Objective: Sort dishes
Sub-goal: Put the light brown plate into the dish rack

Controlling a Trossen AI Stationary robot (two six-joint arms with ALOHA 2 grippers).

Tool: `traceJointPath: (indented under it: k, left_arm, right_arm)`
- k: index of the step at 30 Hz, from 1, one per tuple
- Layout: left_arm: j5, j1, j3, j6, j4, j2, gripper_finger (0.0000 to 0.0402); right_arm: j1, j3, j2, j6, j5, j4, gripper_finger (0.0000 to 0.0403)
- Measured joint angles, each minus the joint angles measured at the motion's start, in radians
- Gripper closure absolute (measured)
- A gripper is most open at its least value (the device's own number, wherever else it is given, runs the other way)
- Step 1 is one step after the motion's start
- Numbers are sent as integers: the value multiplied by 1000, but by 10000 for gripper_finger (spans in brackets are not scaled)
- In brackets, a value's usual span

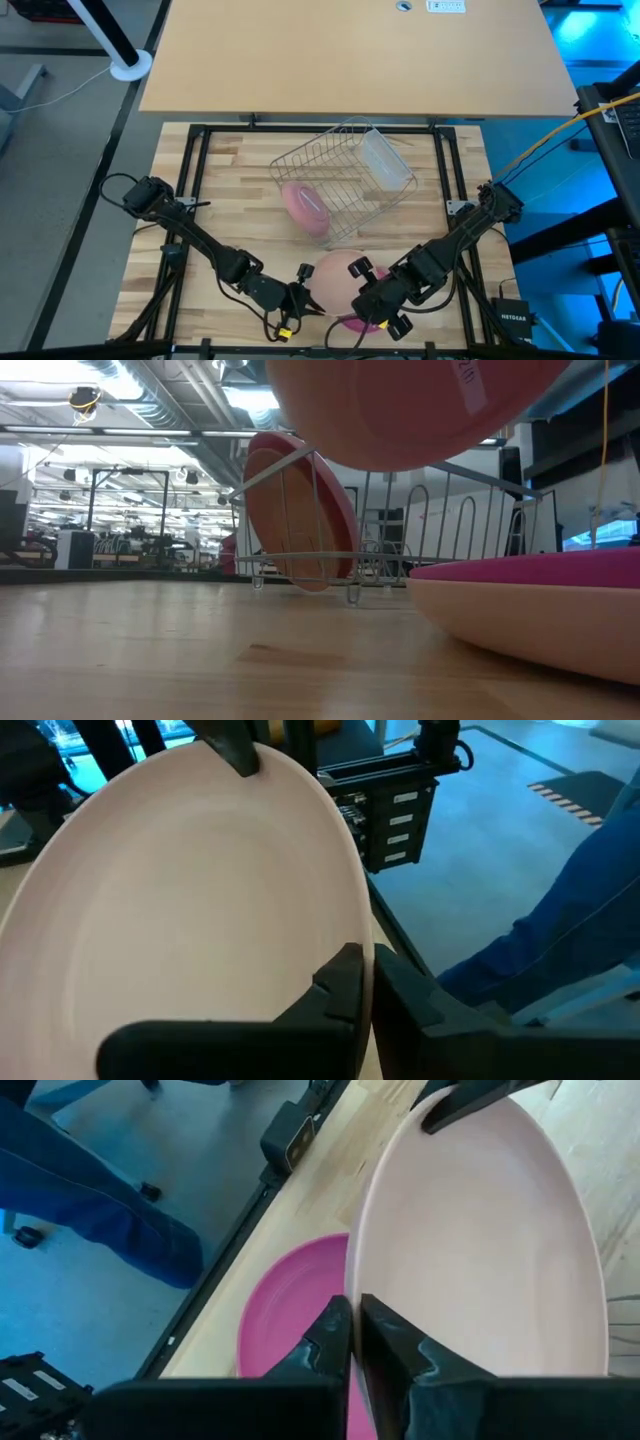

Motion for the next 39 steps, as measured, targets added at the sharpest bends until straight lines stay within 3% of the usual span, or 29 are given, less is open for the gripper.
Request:
traceJointPath:
  k: [8, 16, 20, 32, 39]
  left_arm:
    - [-5, 0, 0, -2, 2, 0, 399]
    - [-32, 5, 0, -81, 11, 0, 401]
    - [-30, 5, 0, -134, 8, 0, 401]
    - [-21, 12, 0, -279, -3, 0, 401]
    - [-20, 13, 0, -347, -2, 0, 401]
  right_arm:
    - [-1, 0, 0, 8, -36, 1, 374]
    - [-3, 0, 1, 43, 19, 16, 281]
    - [-2, 0, 1, 43, 26, 14, 253]
    - [2, 11, -7, 43, -32, -42, 244]
    - [3, 192, -12, 43, 21, -278, 244]
